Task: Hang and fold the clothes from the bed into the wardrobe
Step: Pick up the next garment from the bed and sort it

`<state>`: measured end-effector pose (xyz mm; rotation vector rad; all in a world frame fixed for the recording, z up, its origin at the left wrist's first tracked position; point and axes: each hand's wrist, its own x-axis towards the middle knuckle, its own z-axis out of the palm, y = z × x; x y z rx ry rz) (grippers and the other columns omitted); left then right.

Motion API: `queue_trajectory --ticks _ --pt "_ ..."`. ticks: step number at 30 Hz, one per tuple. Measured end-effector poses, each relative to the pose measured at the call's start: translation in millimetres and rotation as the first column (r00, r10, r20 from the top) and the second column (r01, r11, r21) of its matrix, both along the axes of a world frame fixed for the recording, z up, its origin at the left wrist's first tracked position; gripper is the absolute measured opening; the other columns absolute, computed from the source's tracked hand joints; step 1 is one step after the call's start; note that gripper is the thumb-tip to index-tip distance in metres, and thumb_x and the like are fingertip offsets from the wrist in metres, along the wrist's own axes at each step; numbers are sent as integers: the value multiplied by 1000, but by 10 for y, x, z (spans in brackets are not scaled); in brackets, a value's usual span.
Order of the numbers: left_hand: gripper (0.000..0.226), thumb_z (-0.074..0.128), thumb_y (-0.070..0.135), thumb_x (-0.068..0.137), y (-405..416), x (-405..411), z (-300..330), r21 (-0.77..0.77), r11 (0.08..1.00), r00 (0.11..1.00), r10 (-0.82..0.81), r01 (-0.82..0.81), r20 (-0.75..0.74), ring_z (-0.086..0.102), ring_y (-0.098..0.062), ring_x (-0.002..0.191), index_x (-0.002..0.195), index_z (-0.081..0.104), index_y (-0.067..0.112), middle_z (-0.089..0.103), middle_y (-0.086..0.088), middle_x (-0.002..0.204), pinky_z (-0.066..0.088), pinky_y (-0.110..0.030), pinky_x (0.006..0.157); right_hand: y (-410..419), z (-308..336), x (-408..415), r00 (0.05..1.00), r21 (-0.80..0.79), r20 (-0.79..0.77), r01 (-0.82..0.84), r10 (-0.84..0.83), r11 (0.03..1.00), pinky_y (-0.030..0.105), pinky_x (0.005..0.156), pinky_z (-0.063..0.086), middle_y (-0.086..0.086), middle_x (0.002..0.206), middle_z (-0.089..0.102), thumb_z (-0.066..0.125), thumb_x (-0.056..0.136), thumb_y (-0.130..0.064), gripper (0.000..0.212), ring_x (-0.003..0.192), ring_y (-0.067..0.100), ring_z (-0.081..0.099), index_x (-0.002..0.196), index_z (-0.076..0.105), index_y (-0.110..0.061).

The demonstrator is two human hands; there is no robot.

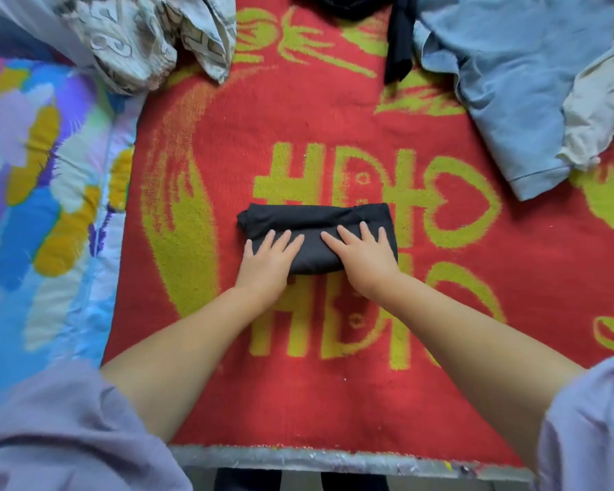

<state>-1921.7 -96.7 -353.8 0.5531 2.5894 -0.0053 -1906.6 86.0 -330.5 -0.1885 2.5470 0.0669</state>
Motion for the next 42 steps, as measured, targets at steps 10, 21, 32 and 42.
queue_trajectory --ticks 10,21,32,42 --pt "73 37 -1 95 -323 352 2076 39 964 946 267 -265 -182 11 -22 147 153 3 27 12 2 160 19 -52 114 -327 2113 -179 901 60 -190 -385 389 921 49 118 12 3 159 16 46 97 -9 75 146 33 12 154 1 -30" --pt "75 41 0 94 -1502 2350 3447 -17 750 710 619 -661 -335 10 -24 147 153 1 24 11 -1 159 18 -53 114 -1827 3325 1025 573 55 -364 -774 734 631 48 118 13 2 159 16 40 97 -9 71 146 31 13 154 2 -31" --pt "79 39 -6 92 -2067 6421 3579 -50 289 291 908 -956 -301 7 -27 147 153 -2 23 7 -5 161 16 -55 115 -3254 3431 4442 87 25 -383 -994 920 105 48 117 14 3 157 20 44 95 -15 72 145 30 17 153 5 -31" --pt "84 47 -4 86 -2146 9544 3343 -221 17 64 975 -975 -211 24 -31 141 153 2 23 23 -8 154 35 -48 103 -3851 2956 7450 -136 -160 -240 -971 961 -177 49 118 12 3 159 17 47 91 0 84 146 30 13 153 2 -34"
